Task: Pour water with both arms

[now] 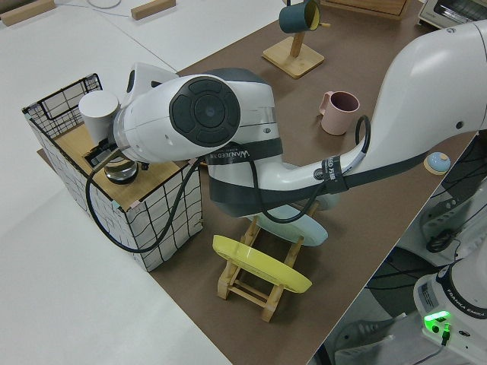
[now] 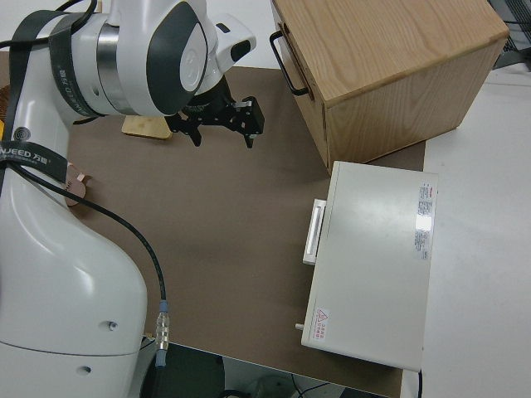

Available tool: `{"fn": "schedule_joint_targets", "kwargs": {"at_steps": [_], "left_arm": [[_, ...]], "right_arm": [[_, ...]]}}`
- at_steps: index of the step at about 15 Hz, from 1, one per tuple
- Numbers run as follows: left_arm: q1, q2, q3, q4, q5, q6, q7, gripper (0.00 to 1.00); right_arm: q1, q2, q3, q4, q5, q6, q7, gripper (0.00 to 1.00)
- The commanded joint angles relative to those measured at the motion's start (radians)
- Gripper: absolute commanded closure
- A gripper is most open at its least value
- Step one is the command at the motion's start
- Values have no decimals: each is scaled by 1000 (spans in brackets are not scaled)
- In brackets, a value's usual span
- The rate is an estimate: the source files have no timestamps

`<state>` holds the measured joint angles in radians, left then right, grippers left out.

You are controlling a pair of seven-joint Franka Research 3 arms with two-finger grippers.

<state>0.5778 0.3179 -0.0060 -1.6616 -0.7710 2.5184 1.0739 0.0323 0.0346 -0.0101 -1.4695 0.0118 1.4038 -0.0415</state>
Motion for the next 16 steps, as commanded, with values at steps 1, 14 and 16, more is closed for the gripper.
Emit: {"fn": "schedule_joint_targets", "kwargs": {"at_steps": [1, 14, 16], "left_arm": [[-12, 6, 11, 34, 19, -33, -52, 0], [-16, -88, -3, 189, 686, -544, -448, 0], [-47, -100, -20, 189, 746, -607, -477, 0]], "right_arm": [[-3, -8, 1, 0, 5, -5, -17, 9], [-3, -8, 1, 0, 5, -5, -17, 9], [-3, -8, 1, 0, 5, -5, -17, 9]]}}
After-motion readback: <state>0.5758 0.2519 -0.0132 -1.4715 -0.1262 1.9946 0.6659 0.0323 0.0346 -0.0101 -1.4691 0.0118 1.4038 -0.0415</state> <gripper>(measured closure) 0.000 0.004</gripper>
